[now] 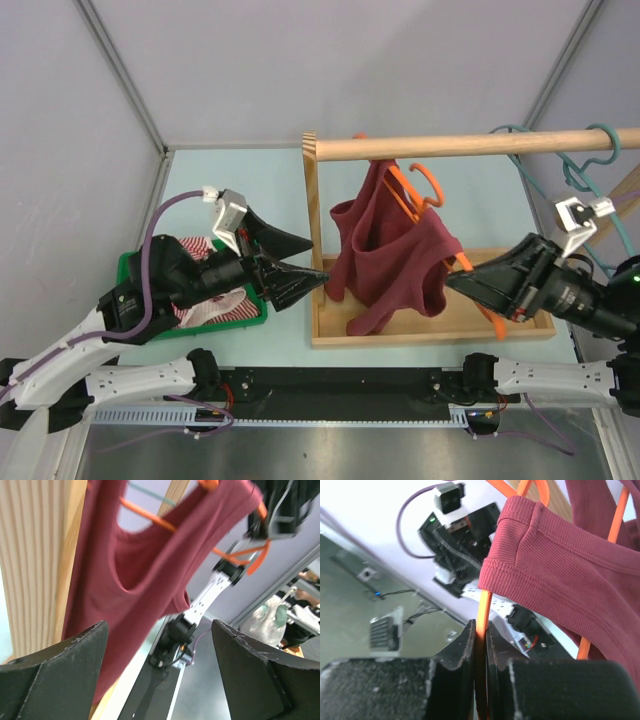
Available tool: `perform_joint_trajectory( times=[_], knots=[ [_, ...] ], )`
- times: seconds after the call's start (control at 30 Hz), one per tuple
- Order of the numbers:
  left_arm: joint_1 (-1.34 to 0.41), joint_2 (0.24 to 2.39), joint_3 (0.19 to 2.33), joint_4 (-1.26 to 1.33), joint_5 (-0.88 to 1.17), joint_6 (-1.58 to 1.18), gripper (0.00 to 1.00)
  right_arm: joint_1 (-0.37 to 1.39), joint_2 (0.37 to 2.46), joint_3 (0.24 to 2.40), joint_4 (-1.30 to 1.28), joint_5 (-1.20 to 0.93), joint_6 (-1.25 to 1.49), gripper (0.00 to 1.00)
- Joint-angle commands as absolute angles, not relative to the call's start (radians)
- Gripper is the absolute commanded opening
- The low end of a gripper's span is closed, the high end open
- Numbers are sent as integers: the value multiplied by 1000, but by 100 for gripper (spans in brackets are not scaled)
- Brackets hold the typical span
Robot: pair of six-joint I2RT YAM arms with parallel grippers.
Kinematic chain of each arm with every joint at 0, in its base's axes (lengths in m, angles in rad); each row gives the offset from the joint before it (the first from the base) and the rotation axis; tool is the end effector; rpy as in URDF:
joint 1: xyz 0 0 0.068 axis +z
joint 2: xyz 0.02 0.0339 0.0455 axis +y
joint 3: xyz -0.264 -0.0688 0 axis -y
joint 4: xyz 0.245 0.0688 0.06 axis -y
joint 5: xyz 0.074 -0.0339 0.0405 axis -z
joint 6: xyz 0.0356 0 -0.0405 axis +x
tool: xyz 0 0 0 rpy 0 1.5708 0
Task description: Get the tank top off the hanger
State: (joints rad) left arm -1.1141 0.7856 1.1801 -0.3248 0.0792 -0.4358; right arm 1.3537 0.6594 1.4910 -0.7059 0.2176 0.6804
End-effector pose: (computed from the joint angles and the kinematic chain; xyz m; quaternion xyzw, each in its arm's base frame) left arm 0.0617 -0.1320 0.4574 0.2540 0.6331 -0.5306 0.5032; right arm 0.0161 0.0374 0.5104 -0.1403 0.6474 0.5965 0.4532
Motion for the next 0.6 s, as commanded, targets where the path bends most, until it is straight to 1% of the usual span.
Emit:
perform_joint_trajectory(
  times=[0.0, 0.07, 0.2, 0.27, 0.37, 0.47, 0.57],
  knots=[
    [-1118, 833, 1272, -261, 57, -410, 89, 1359, 549, 1431, -667, 120, 699, 0],
    [-1118, 879, 1325, -258, 2, -391, 89, 1359, 494, 1379, -678, 79, 724, 0],
    [-1118, 983, 1454, -261, -17, -336, 88, 1359, 418, 1304, -709, 58, 768, 0],
    [-1118, 1025, 1489, -258, -20, -321, 88, 1359, 390, 1272, -709, 55, 787, 0],
    [-1123, 1081, 1525, -259, -78, -290, 88, 1355, 342, 1229, -690, 46, 805, 0],
    [-1126, 1121, 1531, -261, -69, -288, 82, 1355, 318, 1224, -696, 54, 804, 0],
    [-1132, 1147, 1522, -259, -41, -298, 78, 1355, 310, 1233, -706, 52, 801, 0]
  ],
)
